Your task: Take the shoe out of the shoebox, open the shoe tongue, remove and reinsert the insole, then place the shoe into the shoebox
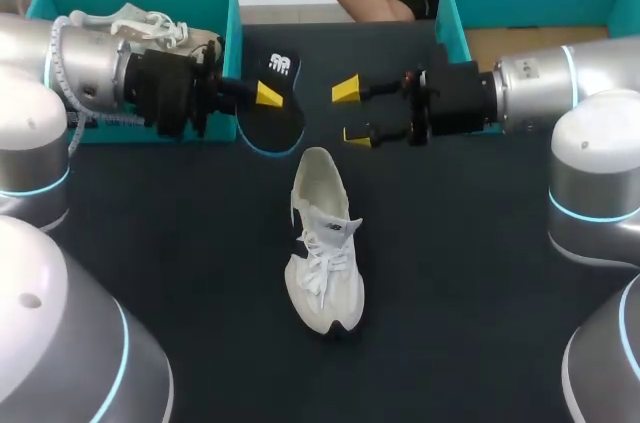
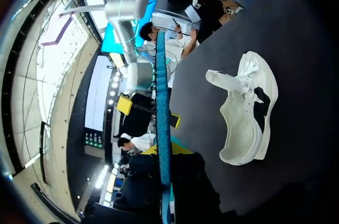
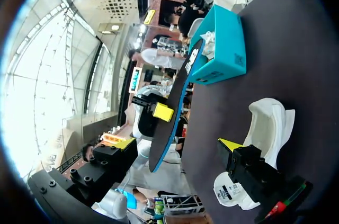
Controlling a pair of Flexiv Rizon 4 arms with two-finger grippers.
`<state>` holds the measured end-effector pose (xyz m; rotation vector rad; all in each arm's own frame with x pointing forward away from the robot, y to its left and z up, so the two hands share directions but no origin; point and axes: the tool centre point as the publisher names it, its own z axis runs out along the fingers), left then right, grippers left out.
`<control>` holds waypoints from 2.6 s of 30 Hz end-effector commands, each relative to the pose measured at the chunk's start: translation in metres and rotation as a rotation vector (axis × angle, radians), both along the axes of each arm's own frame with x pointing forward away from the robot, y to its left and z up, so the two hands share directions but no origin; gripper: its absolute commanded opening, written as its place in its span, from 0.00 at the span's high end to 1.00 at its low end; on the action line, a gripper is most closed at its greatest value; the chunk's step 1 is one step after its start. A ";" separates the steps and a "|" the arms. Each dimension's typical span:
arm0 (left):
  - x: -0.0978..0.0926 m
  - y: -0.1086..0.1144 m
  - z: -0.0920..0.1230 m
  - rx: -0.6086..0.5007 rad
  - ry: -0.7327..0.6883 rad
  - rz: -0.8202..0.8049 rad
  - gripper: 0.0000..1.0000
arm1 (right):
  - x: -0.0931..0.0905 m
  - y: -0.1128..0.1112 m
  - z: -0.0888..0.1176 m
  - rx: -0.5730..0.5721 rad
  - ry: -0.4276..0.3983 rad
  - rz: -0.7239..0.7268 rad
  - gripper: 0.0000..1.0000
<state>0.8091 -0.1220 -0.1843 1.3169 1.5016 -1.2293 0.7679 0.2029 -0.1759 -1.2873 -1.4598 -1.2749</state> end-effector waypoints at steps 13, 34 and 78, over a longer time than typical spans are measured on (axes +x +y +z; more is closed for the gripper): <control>0.004 -0.010 -0.006 -0.153 -0.287 -0.033 1.00 | -0.010 0.018 0.000 0.050 0.050 0.040 0.00; 0.006 -0.044 -0.006 -0.240 -0.297 -0.038 1.00 | -0.010 0.053 -0.011 0.102 0.035 0.096 0.51; 0.002 0.002 0.005 -0.122 0.307 0.145 0.00 | 0.019 0.026 -0.016 0.042 -0.128 -0.042 1.00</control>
